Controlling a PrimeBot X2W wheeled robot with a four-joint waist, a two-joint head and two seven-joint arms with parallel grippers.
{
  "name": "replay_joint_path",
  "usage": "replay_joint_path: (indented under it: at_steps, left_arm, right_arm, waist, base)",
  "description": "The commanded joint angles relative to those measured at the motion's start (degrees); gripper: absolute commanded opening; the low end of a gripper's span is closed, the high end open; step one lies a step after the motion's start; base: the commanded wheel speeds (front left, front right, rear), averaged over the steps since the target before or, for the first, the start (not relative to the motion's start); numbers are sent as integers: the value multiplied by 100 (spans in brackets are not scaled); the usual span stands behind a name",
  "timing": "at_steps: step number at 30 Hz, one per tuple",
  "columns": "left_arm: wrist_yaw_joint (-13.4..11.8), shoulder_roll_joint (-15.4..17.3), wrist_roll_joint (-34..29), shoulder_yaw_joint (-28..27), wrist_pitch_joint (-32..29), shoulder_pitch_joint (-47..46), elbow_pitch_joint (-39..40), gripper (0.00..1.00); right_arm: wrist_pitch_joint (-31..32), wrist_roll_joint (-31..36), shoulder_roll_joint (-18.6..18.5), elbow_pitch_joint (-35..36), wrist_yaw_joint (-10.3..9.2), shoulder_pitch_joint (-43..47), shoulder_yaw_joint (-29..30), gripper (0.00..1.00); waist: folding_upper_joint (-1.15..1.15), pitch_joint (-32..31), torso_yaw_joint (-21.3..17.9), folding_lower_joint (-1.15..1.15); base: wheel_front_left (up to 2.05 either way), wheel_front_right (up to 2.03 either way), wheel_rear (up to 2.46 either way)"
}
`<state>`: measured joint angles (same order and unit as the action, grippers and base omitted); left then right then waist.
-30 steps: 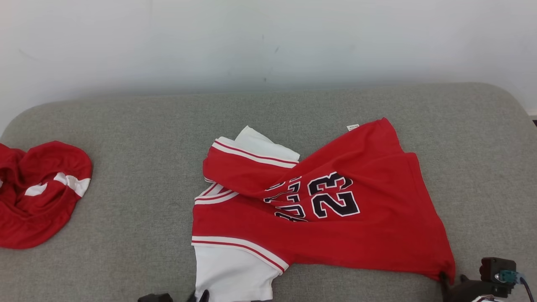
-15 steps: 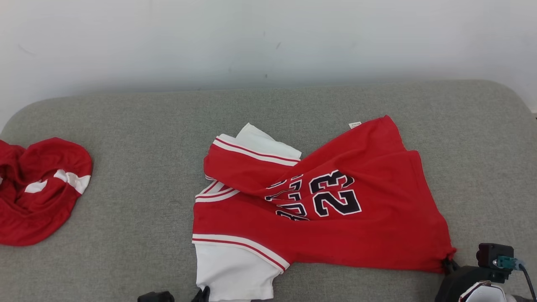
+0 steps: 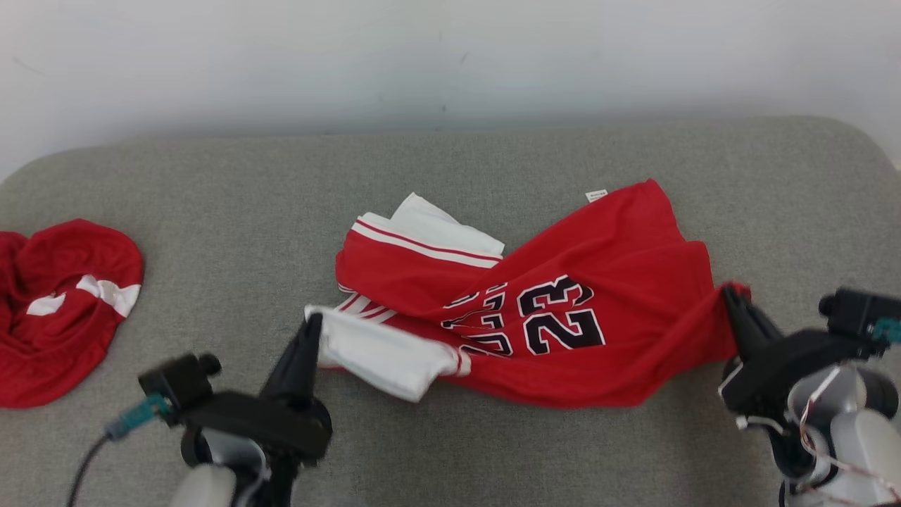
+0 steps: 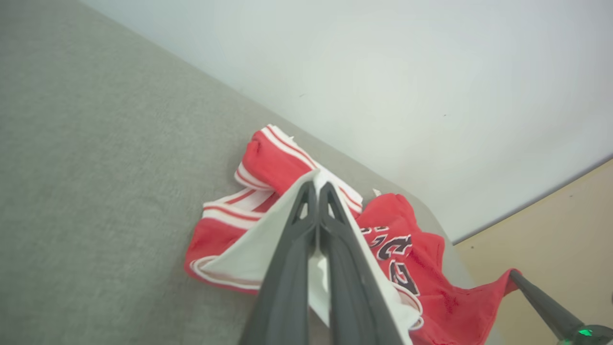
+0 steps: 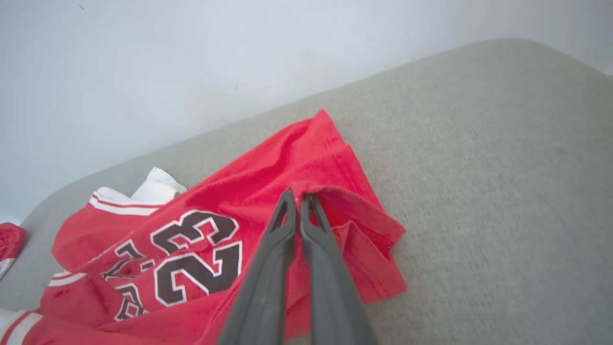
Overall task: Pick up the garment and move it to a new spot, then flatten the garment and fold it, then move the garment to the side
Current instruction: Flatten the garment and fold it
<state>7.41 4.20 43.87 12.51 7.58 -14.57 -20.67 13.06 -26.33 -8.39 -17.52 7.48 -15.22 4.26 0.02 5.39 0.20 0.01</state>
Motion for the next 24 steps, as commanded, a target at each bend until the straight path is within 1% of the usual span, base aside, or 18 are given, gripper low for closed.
replay_joint_path:
  at_steps: [1,4,6,7,8,9,10,11,13,15,17,18,20,24]
  left_arm:
    - [5,61,159,-68,-102,-193,131,0]
    - [5,246,526,-261,-605,-858,611,0]
    - [-68,333,785,-407,-967,-1391,829,0]
    - [-152,377,888,-499,-1140,-1690,912,0]
    - [-363,446,1077,-665,-1429,-2338,968,0]
    - [-549,485,1138,-799,-1525,-2719,986,0]
    - [-678,514,1140,-862,-1612,-3097,959,0]
    - [-797,560,1102,-907,-1680,-3479,924,0]
    - [-988,657,998,-984,-1687,-4209,822,0]
    - [-1074,821,751,-959,-1598,-4952,730,0]
    - [-1072,991,336,-847,-1345,-5660,614,0]
    - [-1067,1003,263,-844,-1224,-5982,552,0]
    - [-1007,1042,74,-868,-914,-6568,418,0]
    - [-731,1085,-124,-849,-330,-7508,143,0]
  right_arm:
    - [58,-50,-68,102,3,-188,-34,0]
    - [437,-255,-207,448,4,-826,-353,0]
    - [662,-455,-241,569,3,-1383,-466,0]
    - [769,-531,-254,586,3,-1692,-526,0]
    - [755,-310,-439,549,3,-2364,-688,0]
    - [743,-188,-495,510,4,-2738,-833,0]
    - [714,-190,-439,380,3,-3065,-910,0]
    - [676,-260,-308,208,4,-3411,-886,0]
    - [544,-364,-93,-143,4,-4167,-718,0]
    - [235,-309,59,-474,3,-4937,-515,0]
    - [-377,-104,171,-734,4,-5625,-452,0]
    - [-643,-32,241,-895,4,-5887,-399,0]
    - [-1210,-12,356,-1214,3,-6452,-143,0]
    - [-2197,30,486,-1761,4,-7395,296,0]
  waist:
    - [-2,174,-57,-1]
    - [-2,480,-171,-1]
    - [-2,735,-268,-1]
    - [-2,883,-321,-1]
    - [-2,1167,-408,-1]
    - [-2,1368,-461,-1]
    - [-2,1518,-502,-1]
    - [-2,1669,-555,-1]
    - [-2,1956,-651,-1]
    - [-2,2242,-742,-1]
    - [-2,2486,-803,-1]
    - [-2,2601,-841,-1]
    - [-2,2778,-911,-1]
    - [-2,3032,-1014,-1]
  base:
    - [0,0,0]
    - [0,0,0]
    - [0,0,0]
    - [0,0,0]
    - [0,0,0]
    - [0,0,0]
    - [0,0,0]
    - [0,0,0]
    - [0,0,0]
    - [0,0,0]
    - [0,0,0]
    - [0,0,0]
    - [0,0,0]
    - [0,0,0]
